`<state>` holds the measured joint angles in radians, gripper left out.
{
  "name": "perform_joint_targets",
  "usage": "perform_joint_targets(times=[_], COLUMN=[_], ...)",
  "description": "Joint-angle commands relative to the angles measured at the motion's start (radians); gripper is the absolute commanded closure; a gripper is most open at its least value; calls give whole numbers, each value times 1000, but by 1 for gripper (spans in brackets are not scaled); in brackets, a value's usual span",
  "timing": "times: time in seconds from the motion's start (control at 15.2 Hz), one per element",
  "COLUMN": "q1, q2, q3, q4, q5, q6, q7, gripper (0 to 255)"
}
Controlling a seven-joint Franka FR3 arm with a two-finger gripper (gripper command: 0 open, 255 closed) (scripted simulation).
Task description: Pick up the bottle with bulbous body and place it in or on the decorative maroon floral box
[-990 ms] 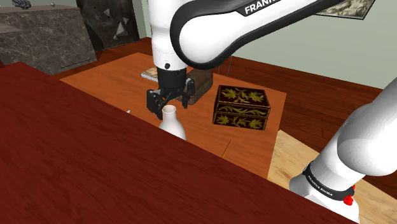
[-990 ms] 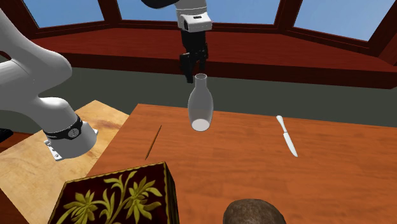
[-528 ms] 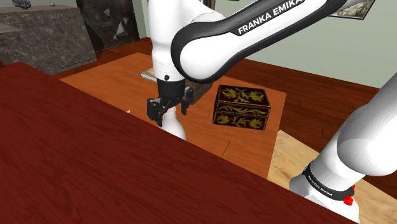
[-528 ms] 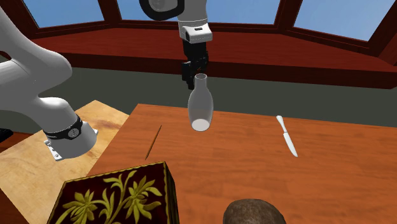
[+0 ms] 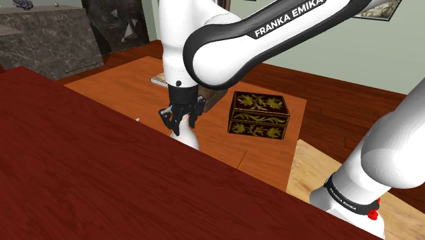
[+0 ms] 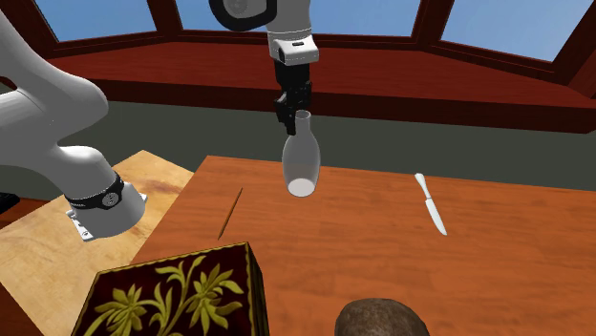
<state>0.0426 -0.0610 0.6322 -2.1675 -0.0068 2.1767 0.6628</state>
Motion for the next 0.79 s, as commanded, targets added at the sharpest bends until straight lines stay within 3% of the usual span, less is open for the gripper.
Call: perform_joint_targets(times=[0.0, 0.4, 0.73], q1=[0, 0, 0], q2=[0, 0, -30], q3=[0, 0, -6], q4=[0, 0, 42], q5=[0, 0, 21], q6=[0, 0, -66], q7=[0, 0, -17], gripper=[255, 255, 255])
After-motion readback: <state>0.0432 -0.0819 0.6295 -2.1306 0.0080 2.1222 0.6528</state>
